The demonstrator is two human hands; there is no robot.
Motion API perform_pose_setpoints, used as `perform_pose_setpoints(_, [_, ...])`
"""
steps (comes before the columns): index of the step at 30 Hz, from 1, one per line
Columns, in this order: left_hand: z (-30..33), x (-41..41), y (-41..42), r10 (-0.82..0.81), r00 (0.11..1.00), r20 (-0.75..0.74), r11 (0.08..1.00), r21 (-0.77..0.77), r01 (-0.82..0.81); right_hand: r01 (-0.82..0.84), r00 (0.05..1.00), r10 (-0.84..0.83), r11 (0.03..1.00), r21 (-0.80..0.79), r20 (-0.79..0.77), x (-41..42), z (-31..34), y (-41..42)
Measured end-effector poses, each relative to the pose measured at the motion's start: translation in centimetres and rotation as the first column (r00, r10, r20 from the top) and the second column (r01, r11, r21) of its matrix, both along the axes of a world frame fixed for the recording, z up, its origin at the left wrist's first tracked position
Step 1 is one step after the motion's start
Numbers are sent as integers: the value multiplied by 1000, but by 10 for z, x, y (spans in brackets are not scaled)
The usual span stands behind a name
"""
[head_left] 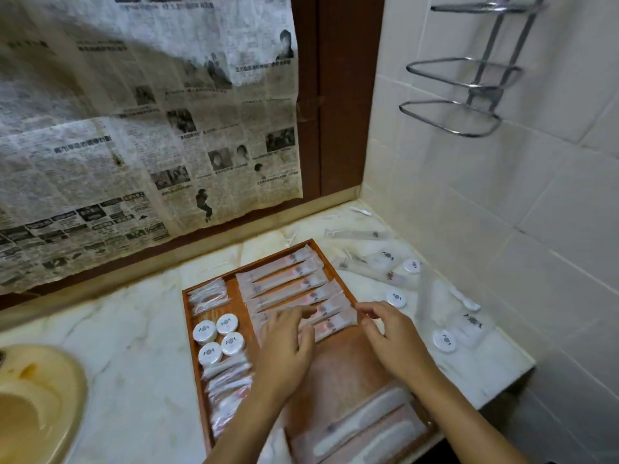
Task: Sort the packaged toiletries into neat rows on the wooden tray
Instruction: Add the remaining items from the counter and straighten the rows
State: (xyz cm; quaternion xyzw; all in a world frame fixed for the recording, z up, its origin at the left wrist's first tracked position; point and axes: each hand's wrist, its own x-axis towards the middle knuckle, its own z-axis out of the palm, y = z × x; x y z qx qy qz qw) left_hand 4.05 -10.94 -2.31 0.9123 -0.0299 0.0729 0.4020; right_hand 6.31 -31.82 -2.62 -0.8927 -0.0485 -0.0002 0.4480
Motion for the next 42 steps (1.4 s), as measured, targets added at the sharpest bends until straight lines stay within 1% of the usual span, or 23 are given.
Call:
perform_pose_setpoints(3, [5, 37, -28, -48, 999, 3, 999, 23, 48, 78, 997, -78, 997, 10, 10, 25, -4, -27])
perform_pose_setpoints(7, [2, 83, -56, -74, 997, -29, 993, 94, 76, 100, 995, -100, 995, -2, -8, 59, -8, -55])
perform_pose_setpoints(10, [-3, 118, -76, -54, 997, -60, 991, 117, 61, 109, 994, -109, 994, -9, -18, 90, -13, -74])
perform_pose_setpoints(15, [-16, 176, -100, -24, 995, -92, 989, 146, 37, 85, 996, -86, 995, -43, -35, 147, -25, -95])
perform_pose_setpoints(18, [-26, 206, -105, -2, 992, -124, 976, 216, 29, 78, 997, -79, 993, -88, -8, 178, -29, -98])
perform_pose_setpoints(24, [-40, 260, -104, 52, 988, -146, 941, 339, 1, 24, 999, -27, 985, -171, -17, 243, -36, -95])
perform_pose_setpoints(26, [-44, 273, -102, 64, 987, -148, 929, 371, -4, 10, 1000, -14, 981, -194, -20, 265, -40, -92])
perform_pose_setpoints(29, [-52, 287, -98, 79, 987, -143, 925, 380, -19, -11, 1000, 9, 962, -271, -8, 294, -46, -87])
perform_pose_setpoints(33, [-65, 294, -95, 56, 988, -142, 920, 393, 4, -70, 997, 75, 939, -336, 1, 327, -52, -77])
perform_pose_setpoints(37, [-75, 296, -91, 44, 990, -132, 931, 364, 7, -135, 991, 131, 904, -405, -38, 356, -61, -67])
perform_pose_setpoints(42, [-77, 296, -90, 25, 993, -120, 946, 324, 16, -229, 973, 186, 811, -539, -133, 380, -76, -62])
